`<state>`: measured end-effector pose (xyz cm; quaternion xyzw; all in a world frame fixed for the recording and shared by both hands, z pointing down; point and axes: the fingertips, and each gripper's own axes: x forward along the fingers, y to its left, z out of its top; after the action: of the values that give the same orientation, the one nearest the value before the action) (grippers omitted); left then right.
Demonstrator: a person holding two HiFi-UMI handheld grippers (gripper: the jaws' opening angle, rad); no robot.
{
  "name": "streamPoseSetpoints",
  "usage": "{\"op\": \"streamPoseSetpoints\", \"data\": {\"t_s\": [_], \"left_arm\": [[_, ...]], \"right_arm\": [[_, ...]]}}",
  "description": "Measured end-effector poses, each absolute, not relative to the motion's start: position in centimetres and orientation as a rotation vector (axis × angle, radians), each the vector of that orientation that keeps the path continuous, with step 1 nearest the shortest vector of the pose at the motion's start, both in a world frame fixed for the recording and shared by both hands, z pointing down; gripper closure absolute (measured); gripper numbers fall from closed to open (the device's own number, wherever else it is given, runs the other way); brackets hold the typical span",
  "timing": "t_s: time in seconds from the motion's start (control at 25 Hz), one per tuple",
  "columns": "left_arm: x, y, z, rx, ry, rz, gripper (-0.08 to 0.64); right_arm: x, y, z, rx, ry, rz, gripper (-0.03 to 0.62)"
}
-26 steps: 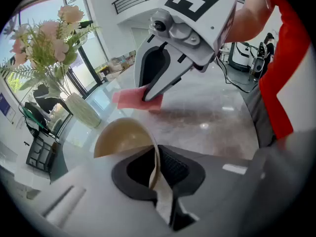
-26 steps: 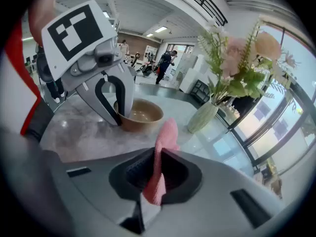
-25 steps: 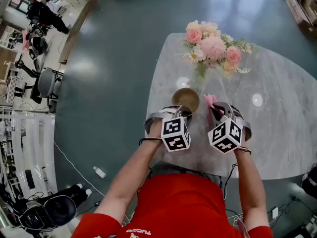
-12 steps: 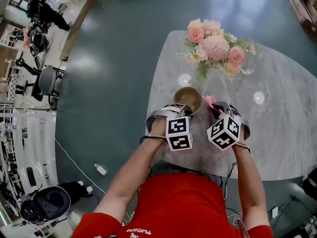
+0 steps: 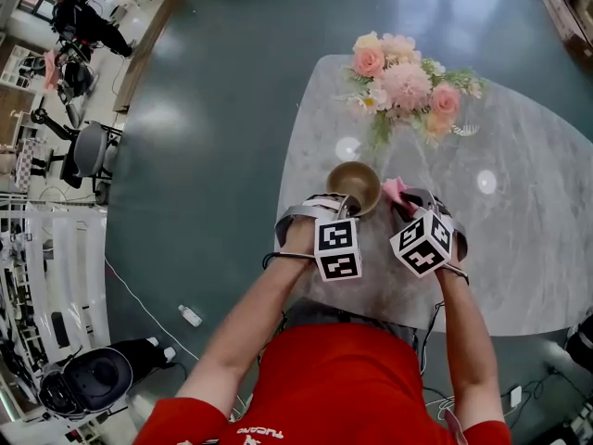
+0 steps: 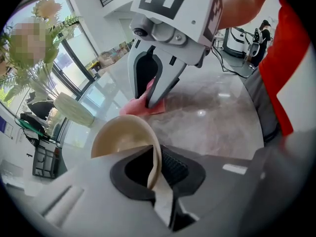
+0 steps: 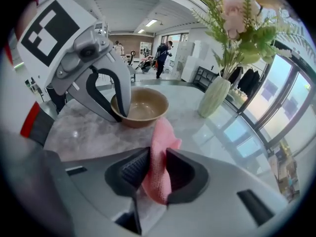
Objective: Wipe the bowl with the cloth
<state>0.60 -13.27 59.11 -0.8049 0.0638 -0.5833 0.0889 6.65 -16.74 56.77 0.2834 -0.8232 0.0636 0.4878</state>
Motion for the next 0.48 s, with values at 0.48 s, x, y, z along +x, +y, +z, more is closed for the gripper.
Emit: {"op": "streamPoseSetpoints", "data": {"t_s": [0.48], "left_arm": [[1.2,-12.9,58.0,-2.485,0.235,-1.63,0.497]], "right_arm": [[7.0,-16.6,54.9,0.775,-2.066,0.213,0.448]]}}
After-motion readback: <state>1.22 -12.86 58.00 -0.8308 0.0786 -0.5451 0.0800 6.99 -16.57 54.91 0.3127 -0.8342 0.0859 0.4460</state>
